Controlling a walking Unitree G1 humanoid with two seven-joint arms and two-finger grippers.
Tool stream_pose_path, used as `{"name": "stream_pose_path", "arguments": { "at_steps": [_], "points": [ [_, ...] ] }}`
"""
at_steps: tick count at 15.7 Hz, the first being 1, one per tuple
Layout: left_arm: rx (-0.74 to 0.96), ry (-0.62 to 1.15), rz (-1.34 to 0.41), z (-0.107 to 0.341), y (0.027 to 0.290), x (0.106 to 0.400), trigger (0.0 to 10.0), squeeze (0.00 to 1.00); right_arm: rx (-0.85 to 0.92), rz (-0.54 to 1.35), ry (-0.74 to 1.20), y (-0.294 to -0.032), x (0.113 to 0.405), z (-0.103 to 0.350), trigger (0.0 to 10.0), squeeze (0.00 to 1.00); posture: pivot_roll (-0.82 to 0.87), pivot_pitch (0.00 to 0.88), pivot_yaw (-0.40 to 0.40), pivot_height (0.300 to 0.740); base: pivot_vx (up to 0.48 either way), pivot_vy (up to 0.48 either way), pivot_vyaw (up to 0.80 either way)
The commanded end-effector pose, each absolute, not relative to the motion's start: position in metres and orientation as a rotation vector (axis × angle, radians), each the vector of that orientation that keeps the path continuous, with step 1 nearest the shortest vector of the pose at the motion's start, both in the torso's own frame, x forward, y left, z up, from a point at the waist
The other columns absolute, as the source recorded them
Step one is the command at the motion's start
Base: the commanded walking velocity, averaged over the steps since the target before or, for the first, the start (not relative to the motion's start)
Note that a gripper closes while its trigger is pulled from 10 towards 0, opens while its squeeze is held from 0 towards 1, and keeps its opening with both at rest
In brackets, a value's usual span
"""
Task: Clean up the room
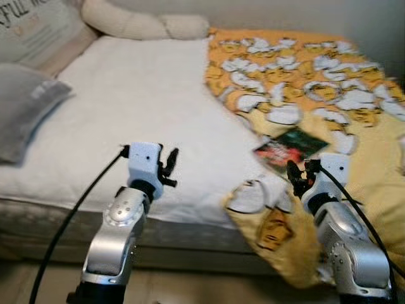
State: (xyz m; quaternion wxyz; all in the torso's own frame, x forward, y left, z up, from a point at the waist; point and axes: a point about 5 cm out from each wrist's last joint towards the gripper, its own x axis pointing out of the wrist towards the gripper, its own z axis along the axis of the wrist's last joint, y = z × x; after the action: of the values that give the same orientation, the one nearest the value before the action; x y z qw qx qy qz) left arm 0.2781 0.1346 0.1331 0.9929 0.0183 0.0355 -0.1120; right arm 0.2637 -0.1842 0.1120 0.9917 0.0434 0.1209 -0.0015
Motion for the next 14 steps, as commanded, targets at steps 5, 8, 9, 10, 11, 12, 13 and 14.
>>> {"name": "stream_pose_path", "arguments": {
  "at_steps": [5,8,9,10,11,12,13,14],
  "points": [
    [0.004,0.058,-0.213,0.135,0.142,0.279,10.0,0.0,0.087,0.036,0.236,-0.175,0.267,0.115,10.0,0.0,0.01,0.0,0.0,0.74,0.0,0.0,0.0],
    [-0.008,0.055,-0.236,0.135,0.143,0.276,10.0,0.0,0.09,0.05,0.238,-0.172,0.268,0.114,10.0,0.0,0.02,0.0,-0.003,0.74,0.22,0.0,0.0],
    [-0.011,0.056,-0.24,0.135,0.144,0.276,10.0,0.0,0.092,0.059,0.237,-0.17,0.269,0.114,10.0,0.0,0.02,0.0,-0.004,0.74,0.398,0.0,0.0],
    [-0.011,0.057,-0.241,0.135,0.144,0.276,10.0,0.0,0.093,0.063,0.237,-0.169,0.269,0.114,10.0,0.0,0.02,0.0,-0.004,0.74,0.39,0.0,0.0],
    [-0.011,0.059,-0.244,0.135,0.144,0.275,10.0,0.0,0.093,0.07,0.236,-0.168,0.27,0.114,10.0,0.0,0.02,0.0,-0.003,0.74,0.394,0.0,0.0],
    [-0.007,0.061,-0.248,0.134,0.144,0.274,10.0,0.0,0.095,0.077,0.235,-0.167,0.271,0.115,10.0,0.0,0.03,0.0,-0.006,0.74,0.394,0.0,0.0],
    [-0.004,0.063,-0.25,0.134,0.144,0.274,10.0,0.0,0.1,0.088,0.233,-0.165,0.271,0.115,10.0,0.0,0.03,0.0,-0.01,0.74,0.394,0.0,0.0],
    [-0.005,0.064,-0.251,0.134,0.144,0.274,10.0,0.0,0.103,0.094,0.231,-0.164,0.272,0.115,10.0,0.0,0.03,0.0,-0.011,0.74,0.398,0.0,0.0]
  ]
}}
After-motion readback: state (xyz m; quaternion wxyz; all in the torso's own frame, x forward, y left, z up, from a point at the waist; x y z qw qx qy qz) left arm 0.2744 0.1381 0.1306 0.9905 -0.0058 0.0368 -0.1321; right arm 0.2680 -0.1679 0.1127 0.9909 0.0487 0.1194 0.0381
